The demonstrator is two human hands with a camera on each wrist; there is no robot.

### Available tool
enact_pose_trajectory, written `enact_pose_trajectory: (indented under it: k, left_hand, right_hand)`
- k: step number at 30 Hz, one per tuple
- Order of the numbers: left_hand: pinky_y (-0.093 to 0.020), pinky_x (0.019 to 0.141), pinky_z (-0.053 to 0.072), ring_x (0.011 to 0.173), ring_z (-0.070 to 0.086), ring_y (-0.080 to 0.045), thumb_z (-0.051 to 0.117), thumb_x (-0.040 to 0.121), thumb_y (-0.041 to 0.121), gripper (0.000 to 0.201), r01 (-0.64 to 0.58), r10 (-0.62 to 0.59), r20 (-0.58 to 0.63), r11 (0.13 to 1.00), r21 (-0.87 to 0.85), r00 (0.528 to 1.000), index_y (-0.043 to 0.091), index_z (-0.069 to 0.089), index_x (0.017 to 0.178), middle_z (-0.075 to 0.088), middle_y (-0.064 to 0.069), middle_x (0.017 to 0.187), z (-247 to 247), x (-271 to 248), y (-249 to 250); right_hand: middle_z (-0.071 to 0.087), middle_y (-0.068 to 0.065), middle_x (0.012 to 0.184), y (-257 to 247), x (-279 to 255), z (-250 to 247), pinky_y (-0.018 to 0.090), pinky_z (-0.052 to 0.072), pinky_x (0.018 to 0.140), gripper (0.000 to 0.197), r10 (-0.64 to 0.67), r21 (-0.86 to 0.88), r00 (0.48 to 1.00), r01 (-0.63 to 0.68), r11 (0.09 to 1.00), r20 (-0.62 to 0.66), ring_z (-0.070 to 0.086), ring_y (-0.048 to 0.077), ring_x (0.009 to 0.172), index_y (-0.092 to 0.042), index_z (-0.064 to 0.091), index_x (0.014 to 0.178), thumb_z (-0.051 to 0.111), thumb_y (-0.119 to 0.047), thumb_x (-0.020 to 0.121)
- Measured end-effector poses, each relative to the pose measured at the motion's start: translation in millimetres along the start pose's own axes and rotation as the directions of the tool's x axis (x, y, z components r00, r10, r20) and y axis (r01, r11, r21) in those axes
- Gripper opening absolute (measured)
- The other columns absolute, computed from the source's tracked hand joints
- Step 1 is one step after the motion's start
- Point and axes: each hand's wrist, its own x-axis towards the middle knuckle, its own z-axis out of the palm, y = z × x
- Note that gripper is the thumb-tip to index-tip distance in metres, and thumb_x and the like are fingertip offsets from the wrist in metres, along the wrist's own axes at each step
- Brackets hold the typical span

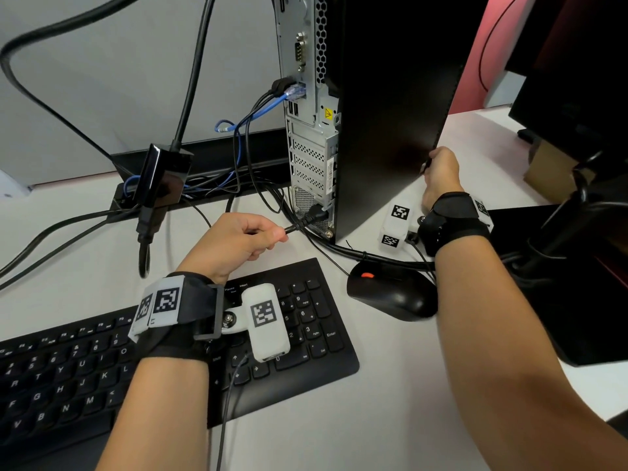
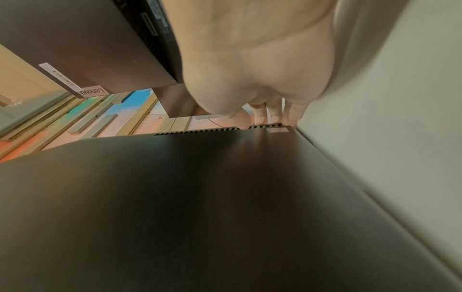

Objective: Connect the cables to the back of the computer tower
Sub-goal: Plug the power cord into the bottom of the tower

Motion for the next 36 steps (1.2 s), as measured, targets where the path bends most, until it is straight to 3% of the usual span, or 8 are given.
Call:
enact_pose_trajectory:
  k: [9,14,19,23,26,30,33,36]
  left_hand:
    - [-0.013,0.048,0.038,0.052,0.049,-0.005,0.062,0.089,0.021,0.012,0.101,-0.096,0.045,0.987,-0.124,0.994,0.014,0.070,0.084,0.060,0.001,0.073,5,-2,5]
    - [-0.019,0.055,0.038,0.061,0.055,-0.011,0.052,0.096,0.024,0.022,0.130,-0.154,-0.124,0.975,-0.179,0.980,0.018,0.068,0.083,0.066,0.003,0.094,3,-1,5]
    - [-0.019,0.052,0.043,0.053,0.063,-0.010,0.060,0.092,0.013,0.008,0.132,-0.209,-0.333,0.962,-0.240,0.919,0.017,0.062,0.085,0.062,-0.002,0.100,-1,5,0]
    - [-0.029,0.085,0.052,0.106,0.059,-0.021,0.067,0.085,0.009,0.032,0.160,-0.259,-0.428,0.954,-0.254,0.866,0.017,0.058,0.115,0.048,-0.007,0.131,-2,10,-3]
    - [-0.036,0.103,0.046,0.113,0.055,-0.023,0.066,0.085,0.010,0.049,0.204,-0.316,-0.469,0.940,-0.274,0.825,0.018,0.048,0.130,0.040,-0.008,0.139,-5,10,-4]
    - [-0.024,0.078,0.057,0.092,0.066,-0.022,0.052,0.092,-0.006,0.052,0.193,-0.375,-0.349,0.868,-0.457,0.859,0.002,0.033,0.140,0.047,-0.022,0.133,-3,6,2]
    - [-0.017,0.049,0.057,0.073,0.066,-0.020,0.045,0.097,-0.003,0.024,0.220,-0.416,-0.276,0.814,-0.537,0.866,-0.007,0.044,0.121,0.057,-0.024,0.117,0,1,7]
    - [-0.015,0.039,0.052,0.052,0.070,-0.017,0.048,0.097,0.006,0.013,0.312,-0.476,-0.204,0.788,-0.531,0.855,-0.003,0.051,0.106,0.065,-0.017,0.093,-2,-2,8]
  right_hand:
    - [0.050,0.001,0.071,11,12,-3,0.034,0.037,0.073,0.010,-0.030,-0.054,0.999,0.032,0.998,0.038,0.046,0.020,0.072,-0.019,0.053,0.070,0.046,-0.026,0.071]
    - [0.054,0.005,0.086,10,3,-5,0.033,0.042,0.074,0.023,-0.053,0.051,0.995,0.049,0.997,0.079,0.049,0.022,0.081,-0.018,0.060,0.083,0.049,-0.035,0.071]
    - [0.058,0.000,0.081,-1,-30,-2,0.026,0.045,0.070,0.021,-0.050,0.226,0.994,0.026,0.974,0.102,0.054,0.017,0.080,-0.018,0.057,0.082,0.041,-0.025,0.093]
    - [0.056,-0.002,0.077,0,-28,-2,0.023,0.044,0.063,0.024,-0.054,0.240,0.993,0.027,0.970,0.106,0.052,0.013,0.072,-0.019,0.055,0.077,0.038,-0.022,0.095]
    - [0.054,-0.002,0.076,1,-25,-1,0.024,0.042,0.062,0.022,-0.055,0.231,0.993,0.029,0.973,0.107,0.049,0.013,0.071,-0.019,0.054,0.078,0.039,-0.022,0.093]
    - [0.056,-0.002,0.078,2,-25,0,0.026,0.044,0.065,0.024,-0.062,0.229,0.989,0.030,0.973,0.135,0.052,0.015,0.075,-0.020,0.056,0.079,0.038,-0.025,0.095]
    - [0.054,-0.002,0.077,3,-24,-1,0.026,0.043,0.065,0.023,-0.057,0.213,0.987,0.024,0.977,0.150,0.050,0.015,0.076,-0.021,0.055,0.079,0.039,-0.027,0.094]
    - [0.053,-0.002,0.077,3,-21,-2,0.026,0.042,0.063,0.023,-0.062,0.220,0.985,0.024,0.975,0.164,0.049,0.015,0.074,-0.021,0.056,0.080,0.037,-0.025,0.093]
